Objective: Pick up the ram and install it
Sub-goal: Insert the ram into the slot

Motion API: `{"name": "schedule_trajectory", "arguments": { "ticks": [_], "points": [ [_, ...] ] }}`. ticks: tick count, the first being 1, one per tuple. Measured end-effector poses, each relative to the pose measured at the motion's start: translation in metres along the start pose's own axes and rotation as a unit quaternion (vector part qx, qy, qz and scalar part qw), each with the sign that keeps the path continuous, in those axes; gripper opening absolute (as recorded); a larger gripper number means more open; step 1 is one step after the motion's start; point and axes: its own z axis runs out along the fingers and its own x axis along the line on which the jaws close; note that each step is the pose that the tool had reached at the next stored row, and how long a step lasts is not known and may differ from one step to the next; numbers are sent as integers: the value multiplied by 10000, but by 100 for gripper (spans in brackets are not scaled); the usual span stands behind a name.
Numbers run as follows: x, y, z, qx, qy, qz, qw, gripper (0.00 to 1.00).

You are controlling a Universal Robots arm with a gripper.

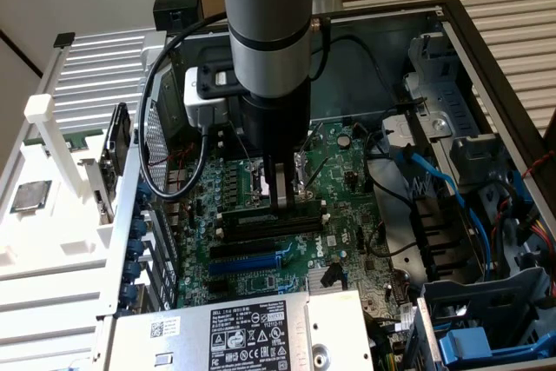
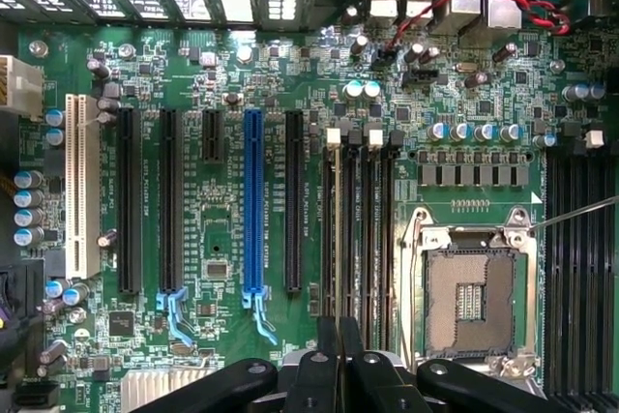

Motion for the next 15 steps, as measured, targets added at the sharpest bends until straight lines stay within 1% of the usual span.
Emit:
{"name": "schedule_trajectory", "arguments": {
  "ticks": [5, 15],
  "points": [
    [-1, 3, 0, 28, 3, -2, 10000, 12],
    [0, 20, 2, 28, 4, -2, 10000, 12]
  ]
}}
